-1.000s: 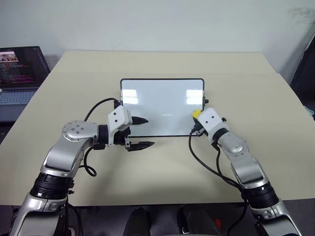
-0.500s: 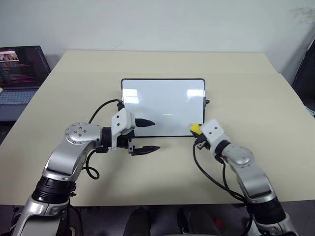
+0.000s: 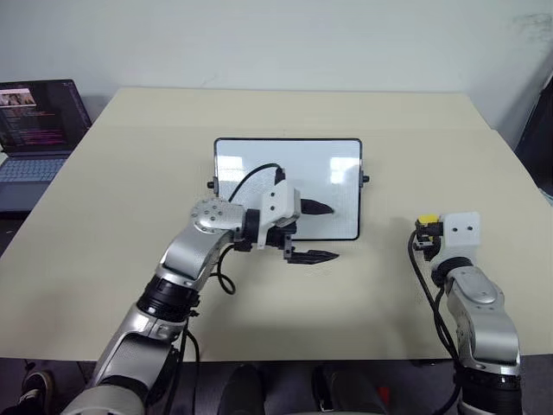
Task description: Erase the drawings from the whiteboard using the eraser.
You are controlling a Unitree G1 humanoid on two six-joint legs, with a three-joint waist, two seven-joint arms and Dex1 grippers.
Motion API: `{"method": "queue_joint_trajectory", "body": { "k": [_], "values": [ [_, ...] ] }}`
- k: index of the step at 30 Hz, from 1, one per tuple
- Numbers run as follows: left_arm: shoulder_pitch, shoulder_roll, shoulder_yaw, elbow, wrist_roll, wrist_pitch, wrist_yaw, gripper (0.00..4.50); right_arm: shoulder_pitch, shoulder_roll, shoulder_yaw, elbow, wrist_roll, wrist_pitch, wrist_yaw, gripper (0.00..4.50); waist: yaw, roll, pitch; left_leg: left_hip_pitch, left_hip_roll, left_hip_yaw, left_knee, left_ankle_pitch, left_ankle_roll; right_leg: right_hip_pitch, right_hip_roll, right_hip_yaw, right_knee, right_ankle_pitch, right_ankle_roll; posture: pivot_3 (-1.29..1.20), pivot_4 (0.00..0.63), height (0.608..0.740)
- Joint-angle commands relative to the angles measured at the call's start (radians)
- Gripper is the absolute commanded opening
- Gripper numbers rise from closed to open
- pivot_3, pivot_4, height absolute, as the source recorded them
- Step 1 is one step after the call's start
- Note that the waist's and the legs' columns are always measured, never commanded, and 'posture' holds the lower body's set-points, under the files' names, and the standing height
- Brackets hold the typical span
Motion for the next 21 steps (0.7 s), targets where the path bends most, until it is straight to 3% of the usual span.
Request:
{"method": "queue_joint_trajectory", "body": {
  "k": [1, 10, 15, 18, 21],
  "values": [
    [-0.023, -0.014, -0.015, 0.003, 0.012, -0.035, -0.022, 4.5, -0.025, 0.004, -0.041, 0.014, 0.037, -0.034, -0.021, 1.25, -0.001, 0.0, 0.0, 0.0, 0.0, 0.001, 0.0, 0.0, 0.0, 0.0, 0.0, 0.001, 0.0, 0.0, 0.0, 0.0, 0.15, 0.74],
    [0.025, 0.015, -0.009, -0.049, 0.016, -0.004, -0.019, 4.5, -0.04, 0.002, -0.041, 0.072, 0.072, -0.081, -0.04, 4.34, 0.0, 0.001, 0.0, 0.0, 0.0, 0.001, 0.0, 0.0, 0.0, 0.0, 0.0, 0.001, 0.0, 0.0, 0.0, 0.0, 0.15, 0.74],
    [0.057, 0.043, 0.031, -0.088, 0.002, 0.034, 0.026, 4.5, -0.052, -0.012, -0.045, 0.045, 0.094, -0.129, -0.033, 4.46, 0.001, 0.001, 0.0, 0.0, 0.0, 0.001, 0.0, 0.0, 0.0, 0.0, 0.0, 0.001, 0.0, 0.0, 0.0, 0.0, 0.15, 0.74],
    [0.151, 0.094, 0.173, -0.164, -0.055, 0.106, 0.113, 4.5, -0.016, -0.021, 0.031, -0.11, 0.124, -0.149, 0.041, 4.46, -0.007, 0.002, 0.0, 0.0, 0.001, 0.001, 0.0, 0.0, 0.0, 0.0, 0.0, 0.002, 0.0, 0.0, 0.0, 0.0, 0.15, 0.74],
    [0.215, 0.085, 0.249, -0.219, -0.077, 0.156, 0.219, 4.5, 0.031, -0.033, 0.075, -0.195, 0.17, -0.161, 0.11, 4.46, -0.01, 0.002, 0.0, 0.0, 0.003, -0.003, -0.001, 0.0, 0.0, -0.001, 0.001, 0.0, 0.0, 0.0, 0.0, 0.0, 0.15, 0.74]
  ]
}}
